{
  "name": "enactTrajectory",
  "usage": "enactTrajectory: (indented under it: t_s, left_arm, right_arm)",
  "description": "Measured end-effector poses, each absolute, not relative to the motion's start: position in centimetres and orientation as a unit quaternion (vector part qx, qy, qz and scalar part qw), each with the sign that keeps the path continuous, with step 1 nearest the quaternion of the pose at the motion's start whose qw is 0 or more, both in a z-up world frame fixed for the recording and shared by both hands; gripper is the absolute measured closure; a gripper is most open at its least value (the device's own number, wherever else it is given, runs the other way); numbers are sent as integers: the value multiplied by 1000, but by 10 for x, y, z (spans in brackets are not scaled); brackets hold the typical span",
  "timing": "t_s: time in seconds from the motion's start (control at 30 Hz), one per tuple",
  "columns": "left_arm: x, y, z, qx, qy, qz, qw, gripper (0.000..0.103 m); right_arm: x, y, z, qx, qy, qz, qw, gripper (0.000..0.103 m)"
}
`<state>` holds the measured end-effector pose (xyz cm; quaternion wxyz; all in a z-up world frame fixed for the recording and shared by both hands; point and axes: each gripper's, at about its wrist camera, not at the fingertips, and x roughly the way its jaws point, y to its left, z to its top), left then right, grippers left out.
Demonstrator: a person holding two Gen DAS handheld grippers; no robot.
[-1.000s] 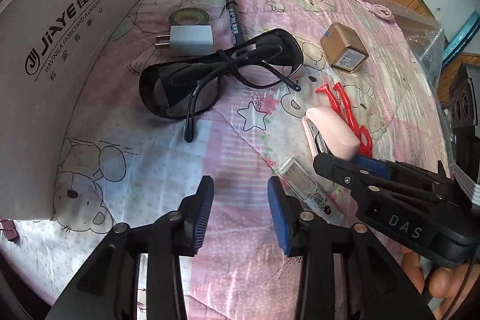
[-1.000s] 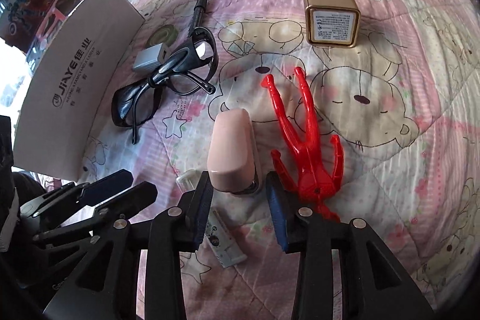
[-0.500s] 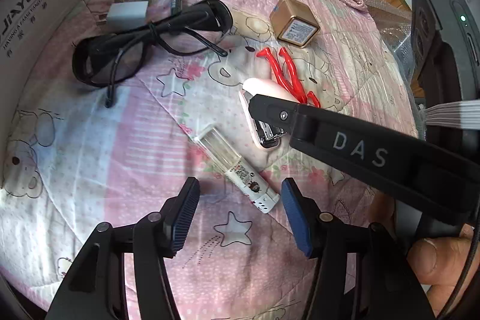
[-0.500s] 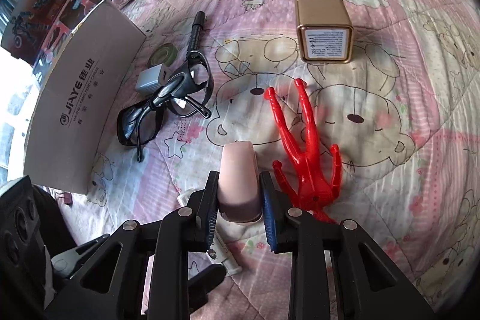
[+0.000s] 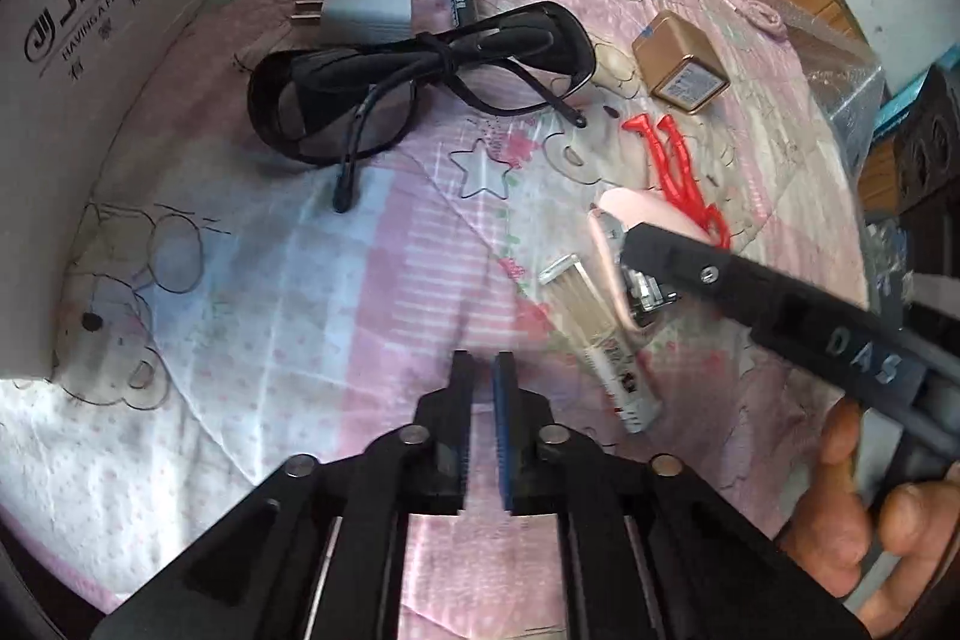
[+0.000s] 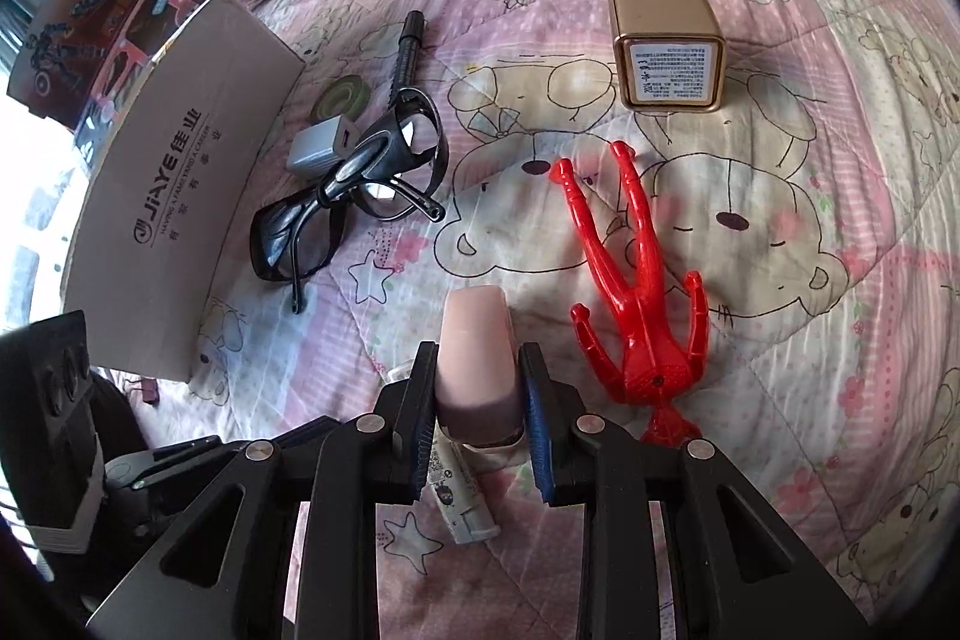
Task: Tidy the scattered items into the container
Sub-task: 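Lift the pink stapler with the right tool while the left tool grasps the clear tube, then carry the stapler and clear tube toward the white cardboard box with both tools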
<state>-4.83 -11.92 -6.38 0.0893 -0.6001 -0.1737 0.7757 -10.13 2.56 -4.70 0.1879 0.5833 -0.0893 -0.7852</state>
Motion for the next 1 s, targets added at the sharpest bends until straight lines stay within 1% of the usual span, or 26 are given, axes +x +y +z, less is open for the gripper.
enactTrajectory:
  t_s: [0.03,0.07,0.1,0.17,0.23,0.3,0.33,0.37,0.4,0.43,0.57,0.7,0.73,0.77,0.8,0.83,0.87,0.9,0.93,0.97,1.0]
  left_arm:
    - [-48,-116,-61,-593,-191,776,98,62]
    - [-48,-111,-57,-585,-202,778,105,56]
    - [-48,-104,-54,-580,-209,779,113,53]
    - [-52,-88,-52,-580,-203,779,127,52]
    - [-55,-73,-59,-587,-169,783,118,51]
    - [-56,-64,-62,-572,-136,802,108,54]
    - [-53,-58,-62,-569,-101,810,99,71]
    - [-51,-59,-61,-566,-79,815,91,81]
    - [-49,-65,-62,-569,-82,813,94,88]
    - [-48,-75,-63,-574,-95,807,96,92]
    - [-39,-121,-56,-577,-124,804,71,92]
    - [-39,-139,-63,-580,-150,797,71,90]
    - [-40,-138,-63,-574,-154,801,71,85]
    - [-39,-134,-62,-568,-149,806,77,81]
    - [-40,-128,-61,-563,-136,811,81,74]
    - [-39,-123,-61,-559,-120,816,82,72]
    - [-38,-120,-61,-555,-103,821,83,72]
    - [-36,-116,-61,-551,-88,826,84,75]
    - [-35,-115,-61,-547,-71,830,79,89]
    - [-35,-115,-61,-546,-61,832,76,92]
    - [-36,-118,-60,-546,-65,831,79,92]
  right_arm:
    - [-102,28,-47,583,-92,-785,187,75]
    - [-102,30,-46,582,-97,-785,187,75]
    - [-103,34,-46,582,-102,-784,187,75]
    - [-104,39,-46,584,-111,-783,185,75]
    - [-105,40,-47,585,-113,-782,183,75]
    - [-105,39,-47,586,-113,-781,183,75]
    - [-105,39,-48,586,-113,-781,183,75]
    - [-105,38,-48,587,-114,-780,184,75]
    - [-104,38,-48,588,-114,-780,184,75]
    - [-104,38,-48,588,-113,-779,185,75]
    - [-103,31,-49,592,-98,-777,188,75]
    - [-101,22,-52,590,-70,-784,178,74]
    - [-102,20,-54,589,-62,-787,171,71]
    - [-102,20,-56,588,-57,-789,168,71]
    - [-102,20,-57,587,-58,-791,166,71]
    - [-102,20,-57,583,-60,-794,165,71]
    - [-103,20,-57,580,-62,-796,165,73]
    - [-103,21,-57,577,-63,-797,165,75]
    - [-102,21,-56,575,-64,-798,166,75]
    - [-101,21,-56,574,-64,-800,166,75]
    - [-100,21,-55,572,-62,-801,166,76]
